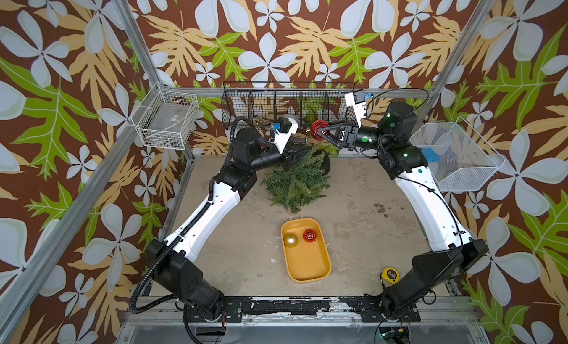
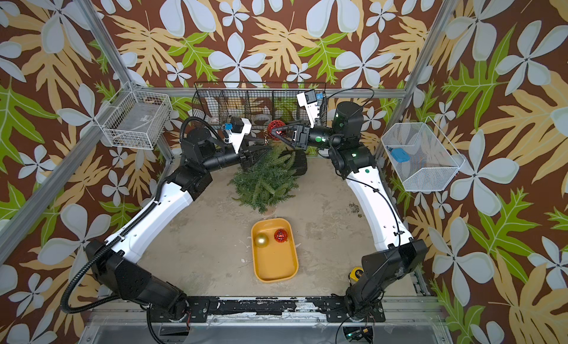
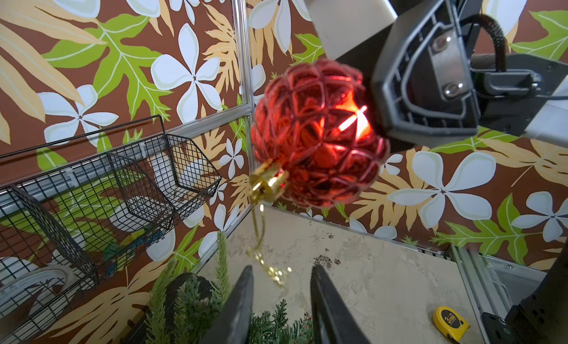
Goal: Decorate the small christmas tree with ornaments
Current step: Hang an ornament on the christmas tree.
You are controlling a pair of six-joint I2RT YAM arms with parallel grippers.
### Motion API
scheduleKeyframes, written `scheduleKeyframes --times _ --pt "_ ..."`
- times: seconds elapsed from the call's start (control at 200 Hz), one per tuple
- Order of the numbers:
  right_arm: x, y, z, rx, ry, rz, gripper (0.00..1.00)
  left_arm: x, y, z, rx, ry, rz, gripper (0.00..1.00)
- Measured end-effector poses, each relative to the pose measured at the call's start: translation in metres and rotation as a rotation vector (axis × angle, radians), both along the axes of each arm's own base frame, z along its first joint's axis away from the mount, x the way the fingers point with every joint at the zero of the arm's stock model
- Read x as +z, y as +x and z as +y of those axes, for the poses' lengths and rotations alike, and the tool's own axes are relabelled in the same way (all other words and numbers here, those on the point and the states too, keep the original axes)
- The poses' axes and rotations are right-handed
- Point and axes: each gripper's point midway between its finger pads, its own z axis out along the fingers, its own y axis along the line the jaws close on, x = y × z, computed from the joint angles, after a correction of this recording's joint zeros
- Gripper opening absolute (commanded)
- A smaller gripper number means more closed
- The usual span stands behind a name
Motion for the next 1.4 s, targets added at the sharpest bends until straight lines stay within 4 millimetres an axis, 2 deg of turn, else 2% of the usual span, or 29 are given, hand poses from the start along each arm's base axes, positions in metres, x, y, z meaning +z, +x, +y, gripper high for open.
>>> scheduleKeyframes --times 0.691,1.046,1.266,1.396 --pt "-0.003 -0.002 -0.002 -0.016 -0.003 0.005 0.51 0.005 -0.002 0.007 0.035 -0.003 -0.029 0.0" --pt "-0.021 0.009 -0.003 -0.062 -0.026 0.042 0.5 -0.016 0.021 0.024 0.215 0.121 -0.046 0.0" --pt "-0.029 0.015 -0.003 -0.084 -0.04 0.047 0.5 -0.022 0.023 0.016 0.285 0.209 -0.086 0.0" --pt "-0.035 0.02 -0.004 -0.105 -0.051 0.052 0.49 -0.023 0.028 0.019 0.352 0.247 -0.106 0.0"
